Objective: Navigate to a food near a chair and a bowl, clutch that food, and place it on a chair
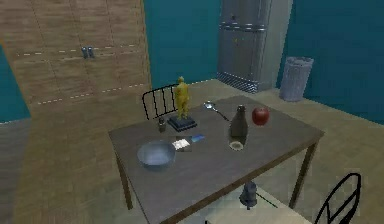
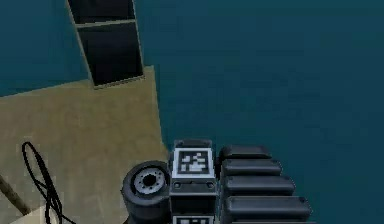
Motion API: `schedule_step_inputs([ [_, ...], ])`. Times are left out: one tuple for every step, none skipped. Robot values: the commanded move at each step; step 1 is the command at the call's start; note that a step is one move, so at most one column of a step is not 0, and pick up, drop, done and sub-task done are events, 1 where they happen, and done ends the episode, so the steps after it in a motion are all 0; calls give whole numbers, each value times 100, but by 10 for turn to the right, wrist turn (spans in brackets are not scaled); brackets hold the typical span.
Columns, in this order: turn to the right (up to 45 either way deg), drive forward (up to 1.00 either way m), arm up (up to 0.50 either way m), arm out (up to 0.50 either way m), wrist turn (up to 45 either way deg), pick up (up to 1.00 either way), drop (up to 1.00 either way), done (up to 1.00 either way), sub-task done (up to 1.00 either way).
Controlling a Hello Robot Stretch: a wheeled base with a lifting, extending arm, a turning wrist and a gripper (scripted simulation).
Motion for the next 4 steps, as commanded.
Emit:
schedule_step_inputs([
  [450, 0, 0, 0, 0, 0, 0, 0, 0],
  [420, 0, 0, 0, 0, 0, 0, 0, 0],
  [-450, 0, 0, 0, 0, 0, 0, 0, 0],
  [-330, 0, 0, 0, 0, 0, 0, 0, 0],
])
